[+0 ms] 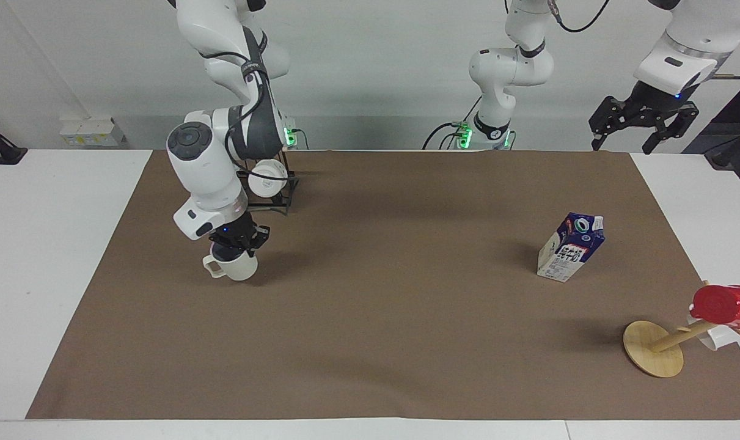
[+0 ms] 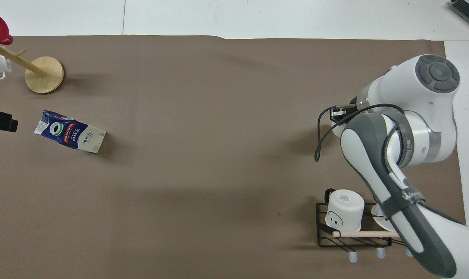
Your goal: Place cup and milk on table
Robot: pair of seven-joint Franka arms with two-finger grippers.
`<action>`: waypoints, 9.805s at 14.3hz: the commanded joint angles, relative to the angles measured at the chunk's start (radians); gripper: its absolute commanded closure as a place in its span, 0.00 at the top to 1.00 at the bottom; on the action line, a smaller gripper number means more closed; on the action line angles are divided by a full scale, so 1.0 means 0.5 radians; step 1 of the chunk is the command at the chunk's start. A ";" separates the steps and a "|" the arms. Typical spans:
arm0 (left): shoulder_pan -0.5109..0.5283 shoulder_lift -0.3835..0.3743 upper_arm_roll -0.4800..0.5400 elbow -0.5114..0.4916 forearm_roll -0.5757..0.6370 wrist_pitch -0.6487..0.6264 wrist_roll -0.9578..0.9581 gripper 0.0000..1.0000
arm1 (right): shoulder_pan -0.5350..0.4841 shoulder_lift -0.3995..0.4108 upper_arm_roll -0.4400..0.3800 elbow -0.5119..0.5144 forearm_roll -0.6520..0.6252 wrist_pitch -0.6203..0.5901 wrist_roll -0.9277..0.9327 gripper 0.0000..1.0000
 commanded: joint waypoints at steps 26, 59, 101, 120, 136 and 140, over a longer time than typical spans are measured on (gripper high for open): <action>0.030 -0.014 -0.016 0.012 -0.029 0.005 0.042 1.00 | 0.983 0.337 0.054 0.153 -0.061 0.384 0.842 0.00; 0.110 -0.063 -0.009 -0.456 -0.029 0.381 0.186 1.00 | 0.757 -0.076 0.030 0.126 -0.033 -0.045 0.750 1.00; -0.303 -0.001 -0.074 -0.966 -0.029 1.143 -0.316 0.24 | -0.415 -0.672 0.051 0.503 -0.122 -1.181 -0.115 1.00; -1.031 0.173 -0.071 -0.957 0.088 1.293 -1.335 0.27 | -0.418 -0.712 0.048 0.408 -0.153 -1.181 -0.247 1.00; -0.820 -0.176 -0.043 -0.960 0.097 0.944 -1.051 1.00 | -0.437 -0.724 0.048 0.389 -0.147 -1.178 -0.238 1.00; -0.602 -0.302 -0.040 -0.963 0.085 0.796 -0.710 1.00 | -0.437 -0.727 0.048 0.389 -0.147 -1.181 -0.238 1.00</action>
